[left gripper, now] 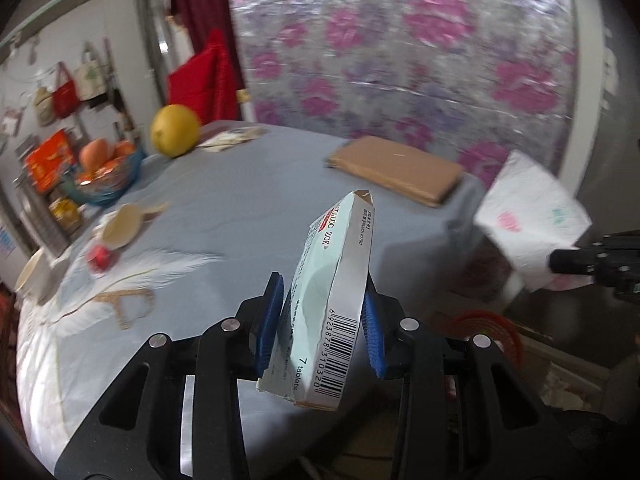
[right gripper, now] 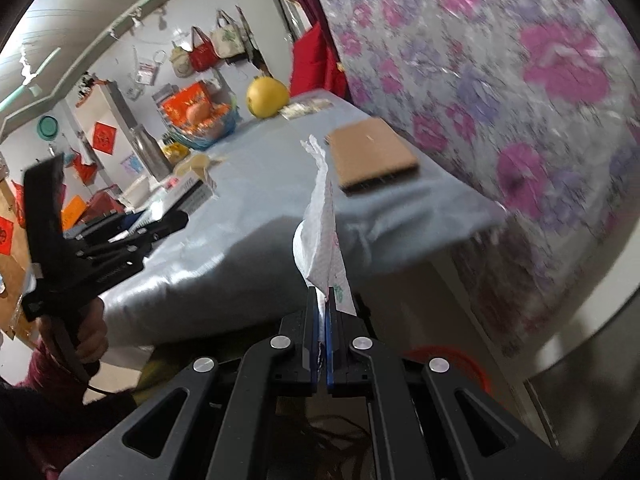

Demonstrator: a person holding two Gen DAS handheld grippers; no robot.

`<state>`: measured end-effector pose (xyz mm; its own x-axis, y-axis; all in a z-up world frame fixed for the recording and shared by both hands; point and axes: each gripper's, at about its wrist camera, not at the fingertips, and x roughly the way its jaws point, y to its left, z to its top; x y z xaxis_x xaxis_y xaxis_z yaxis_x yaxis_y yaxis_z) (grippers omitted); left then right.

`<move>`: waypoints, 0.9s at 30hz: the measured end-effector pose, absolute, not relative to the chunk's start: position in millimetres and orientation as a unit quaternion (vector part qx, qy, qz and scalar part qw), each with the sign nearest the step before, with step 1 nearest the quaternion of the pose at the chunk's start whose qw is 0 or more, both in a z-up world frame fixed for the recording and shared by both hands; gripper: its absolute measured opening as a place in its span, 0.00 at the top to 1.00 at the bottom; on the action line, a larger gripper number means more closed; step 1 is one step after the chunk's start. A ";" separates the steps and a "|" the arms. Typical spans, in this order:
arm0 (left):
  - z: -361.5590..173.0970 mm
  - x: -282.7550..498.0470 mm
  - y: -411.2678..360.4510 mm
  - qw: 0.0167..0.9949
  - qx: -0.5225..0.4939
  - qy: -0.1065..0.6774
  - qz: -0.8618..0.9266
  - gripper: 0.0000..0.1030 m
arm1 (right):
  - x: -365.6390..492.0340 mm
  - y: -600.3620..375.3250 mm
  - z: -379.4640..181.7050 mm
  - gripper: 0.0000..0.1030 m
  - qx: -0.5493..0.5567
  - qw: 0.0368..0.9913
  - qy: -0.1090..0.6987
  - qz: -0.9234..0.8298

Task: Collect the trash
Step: 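Carry box and napkin to the red wastebasket and open both tools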

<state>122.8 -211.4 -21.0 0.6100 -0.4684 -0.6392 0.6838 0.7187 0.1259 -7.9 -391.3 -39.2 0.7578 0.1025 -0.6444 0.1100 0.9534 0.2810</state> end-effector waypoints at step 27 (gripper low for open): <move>-146.1 44.5 -405.6 0.679 0.316 0.426 -0.508 0.38 | -55.3 -549.7 -201.6 0.46 0.290 0.829 0.442 -0.182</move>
